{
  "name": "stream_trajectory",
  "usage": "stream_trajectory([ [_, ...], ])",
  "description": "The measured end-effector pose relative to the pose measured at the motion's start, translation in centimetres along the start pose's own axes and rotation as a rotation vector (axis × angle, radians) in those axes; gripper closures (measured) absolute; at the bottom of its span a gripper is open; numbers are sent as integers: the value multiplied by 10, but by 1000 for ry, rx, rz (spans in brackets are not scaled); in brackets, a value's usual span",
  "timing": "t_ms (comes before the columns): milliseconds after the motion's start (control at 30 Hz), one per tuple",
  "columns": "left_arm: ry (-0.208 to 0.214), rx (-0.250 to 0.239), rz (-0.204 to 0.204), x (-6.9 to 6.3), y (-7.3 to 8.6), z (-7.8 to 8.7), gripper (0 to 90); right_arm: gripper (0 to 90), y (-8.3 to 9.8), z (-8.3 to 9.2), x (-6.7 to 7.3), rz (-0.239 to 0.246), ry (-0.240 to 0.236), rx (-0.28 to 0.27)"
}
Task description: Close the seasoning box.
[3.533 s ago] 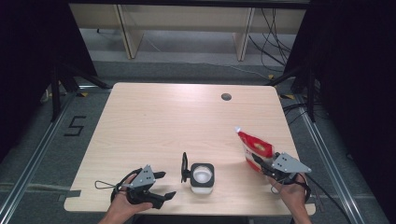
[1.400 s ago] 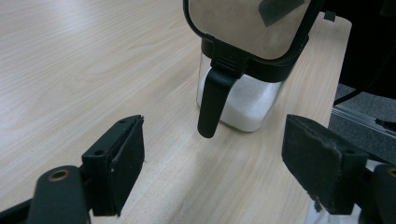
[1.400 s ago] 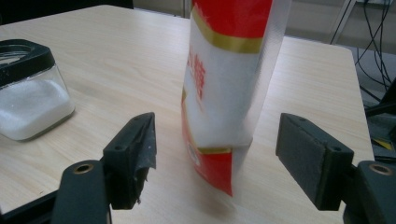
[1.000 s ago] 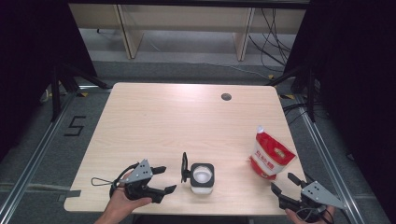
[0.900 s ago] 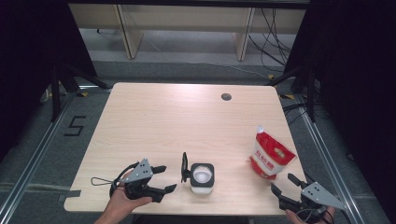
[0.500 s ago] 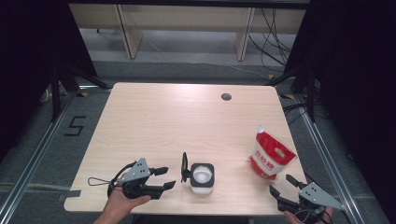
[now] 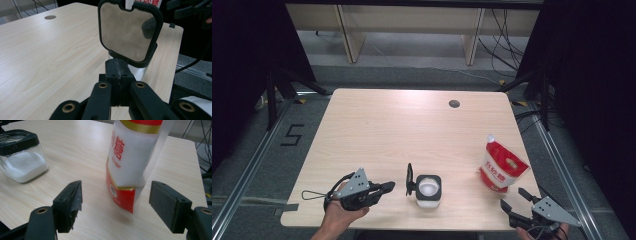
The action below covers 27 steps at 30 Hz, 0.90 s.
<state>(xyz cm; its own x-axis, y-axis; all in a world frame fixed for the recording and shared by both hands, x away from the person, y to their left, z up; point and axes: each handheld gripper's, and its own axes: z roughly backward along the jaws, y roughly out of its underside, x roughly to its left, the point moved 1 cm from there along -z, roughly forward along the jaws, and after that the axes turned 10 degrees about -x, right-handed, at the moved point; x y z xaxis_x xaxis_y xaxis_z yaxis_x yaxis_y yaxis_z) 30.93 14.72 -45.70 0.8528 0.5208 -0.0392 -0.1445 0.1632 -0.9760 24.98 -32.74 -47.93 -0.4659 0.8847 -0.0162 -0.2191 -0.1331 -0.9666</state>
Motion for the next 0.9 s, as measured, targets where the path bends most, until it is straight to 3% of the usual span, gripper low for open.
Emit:
stream_trajectory([
  [233,8,-27,8,-4,-13,-9,892,278,-1,1,1,-4,-11,-5],
  [267,10,-22,-15,-3,-16,-10,892,278,-1,1,1,-8,-6,-5],
  [300,9,-28,-6,-4,-17,-12,893,278,-1,3,3,-20,5,-1],
  [400,30,-36,-21,-5,-22,-16,892,278,0,3,1,13,-2,-9],
  [533,34,-32,-29,-9,-27,-20,892,278,1,3,6,-10,-1,3],
  [567,42,-33,-34,-9,-27,-21,892,278,0,3,3,36,-5,-9],
  [667,42,-34,-14,-10,-29,-24,892,278,0,3,6,6,-13,-5],
  [733,46,-44,-16,-9,-30,-25,892,278,0,3,4,27,-7,-15],
  [900,50,-40,-27,-10,-33,-30,892,279,0,4,6,-6,-5,3],
])
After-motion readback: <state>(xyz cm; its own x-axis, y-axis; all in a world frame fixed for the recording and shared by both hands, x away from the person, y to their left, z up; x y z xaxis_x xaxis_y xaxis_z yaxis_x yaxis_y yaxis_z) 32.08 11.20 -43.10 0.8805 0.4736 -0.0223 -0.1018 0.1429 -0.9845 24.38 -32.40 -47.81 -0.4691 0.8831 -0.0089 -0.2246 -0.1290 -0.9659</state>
